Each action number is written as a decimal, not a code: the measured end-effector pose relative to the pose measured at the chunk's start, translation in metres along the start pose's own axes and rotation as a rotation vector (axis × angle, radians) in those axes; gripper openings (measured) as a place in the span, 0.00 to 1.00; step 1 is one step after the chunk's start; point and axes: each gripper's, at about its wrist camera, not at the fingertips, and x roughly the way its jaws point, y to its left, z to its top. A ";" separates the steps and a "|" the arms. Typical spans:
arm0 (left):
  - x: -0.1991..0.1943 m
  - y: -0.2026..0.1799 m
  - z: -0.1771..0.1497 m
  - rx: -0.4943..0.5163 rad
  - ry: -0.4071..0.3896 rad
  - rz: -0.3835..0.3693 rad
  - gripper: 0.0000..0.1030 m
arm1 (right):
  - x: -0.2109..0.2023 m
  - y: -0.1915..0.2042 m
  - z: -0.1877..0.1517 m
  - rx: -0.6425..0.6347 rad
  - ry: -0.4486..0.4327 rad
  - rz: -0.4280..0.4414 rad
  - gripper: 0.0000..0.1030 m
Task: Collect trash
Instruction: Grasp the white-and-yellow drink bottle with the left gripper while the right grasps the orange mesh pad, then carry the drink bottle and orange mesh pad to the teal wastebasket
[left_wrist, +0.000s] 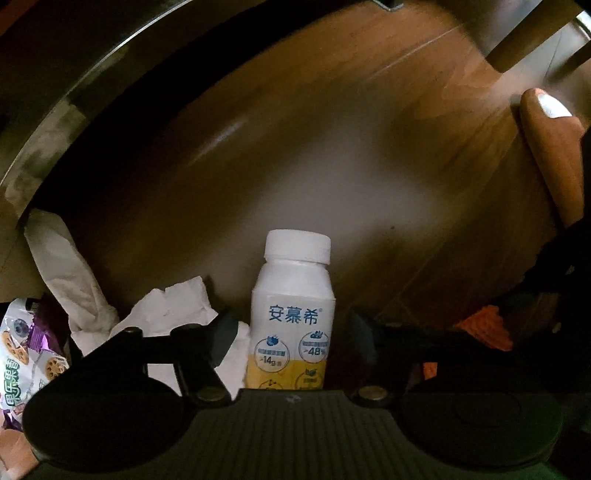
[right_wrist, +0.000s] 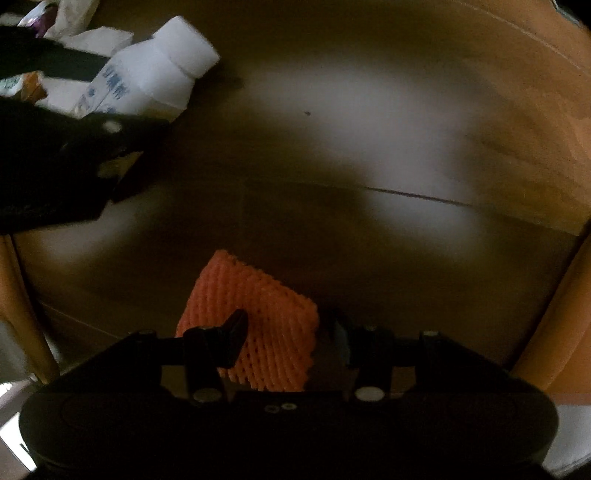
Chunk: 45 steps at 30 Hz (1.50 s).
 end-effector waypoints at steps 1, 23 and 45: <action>0.002 0.000 0.000 0.000 0.004 0.003 0.52 | -0.001 0.004 0.000 -0.020 -0.002 -0.013 0.43; -0.124 0.025 -0.008 -0.295 -0.171 0.019 0.44 | -0.146 0.025 -0.016 0.019 -0.313 -0.089 0.09; -0.431 -0.015 -0.075 -0.481 -0.697 0.167 0.44 | -0.458 0.046 -0.169 0.001 -1.000 -0.026 0.09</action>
